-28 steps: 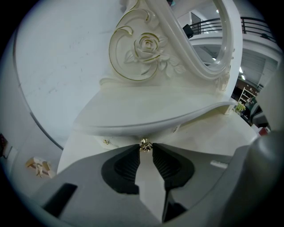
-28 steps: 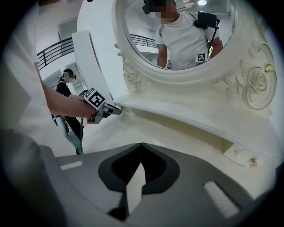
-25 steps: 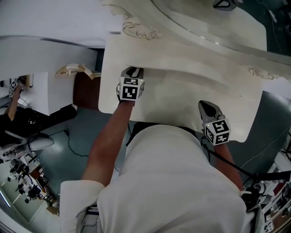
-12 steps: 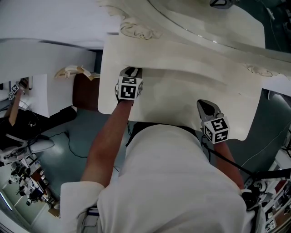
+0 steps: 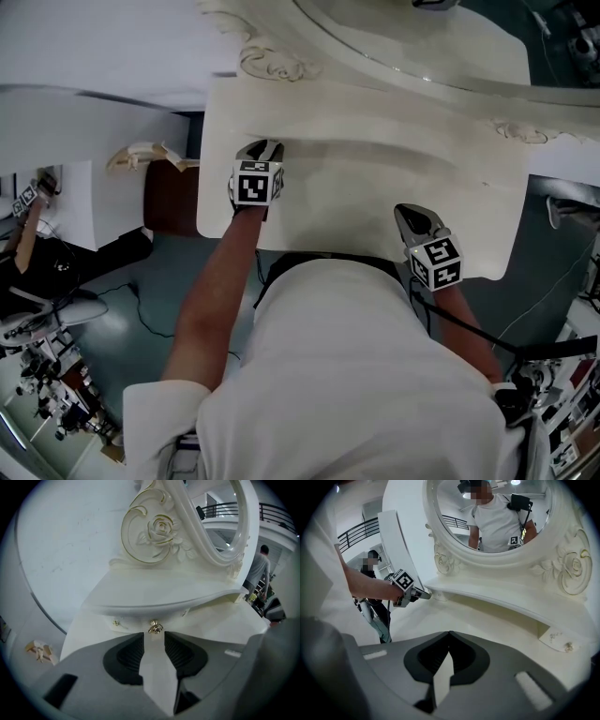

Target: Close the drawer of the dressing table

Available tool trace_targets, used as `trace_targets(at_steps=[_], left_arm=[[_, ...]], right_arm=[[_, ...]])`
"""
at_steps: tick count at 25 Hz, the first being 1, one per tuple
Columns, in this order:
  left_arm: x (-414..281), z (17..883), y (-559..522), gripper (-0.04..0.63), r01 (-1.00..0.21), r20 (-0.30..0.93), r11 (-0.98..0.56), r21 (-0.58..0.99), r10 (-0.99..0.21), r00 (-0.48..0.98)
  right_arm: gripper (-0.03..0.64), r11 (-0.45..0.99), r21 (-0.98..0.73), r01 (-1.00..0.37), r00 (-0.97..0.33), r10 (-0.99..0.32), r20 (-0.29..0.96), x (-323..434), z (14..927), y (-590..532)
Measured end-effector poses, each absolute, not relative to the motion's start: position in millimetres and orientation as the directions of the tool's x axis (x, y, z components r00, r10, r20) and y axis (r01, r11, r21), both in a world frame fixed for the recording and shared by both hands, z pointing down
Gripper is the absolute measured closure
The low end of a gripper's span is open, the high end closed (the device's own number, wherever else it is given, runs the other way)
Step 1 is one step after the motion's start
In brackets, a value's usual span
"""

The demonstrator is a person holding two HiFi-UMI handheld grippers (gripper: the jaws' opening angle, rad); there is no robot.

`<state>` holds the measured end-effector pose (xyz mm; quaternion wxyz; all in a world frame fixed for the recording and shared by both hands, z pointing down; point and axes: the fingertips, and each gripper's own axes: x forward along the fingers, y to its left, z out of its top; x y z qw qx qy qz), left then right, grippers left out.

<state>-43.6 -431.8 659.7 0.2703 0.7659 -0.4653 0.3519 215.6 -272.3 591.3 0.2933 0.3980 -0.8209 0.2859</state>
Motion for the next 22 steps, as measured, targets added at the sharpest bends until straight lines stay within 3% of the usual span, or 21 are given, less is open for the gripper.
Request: trace_targets(at_steps=[8,18,22], left_arm=[[-59.8,644.0,-391.3,0.470,-0.897,0.770,-0.427,0.113,-0.533,0.351],[-88.7,606.4,-311.8,0.592,-0.866,0.715,-0.477,0.153,-0.551,0.430],[-102.6,589.7,-273.3,0.592,-0.847,0.691,-0.500,0.183,-0.547,0.472]], right_arm=[[0.615,0.534,-0.207,-0.820,-0.502,-0.496,0.708,195.1,583.4,-253.7],[0.615,0.527,-0.161,-0.835,-0.474,-0.537,0.698,162.4,569.7,-212.9],[0.615,0.523,-0.149,-0.839,-0.465,-0.549,0.694,142.3,563.5,-188.0]])
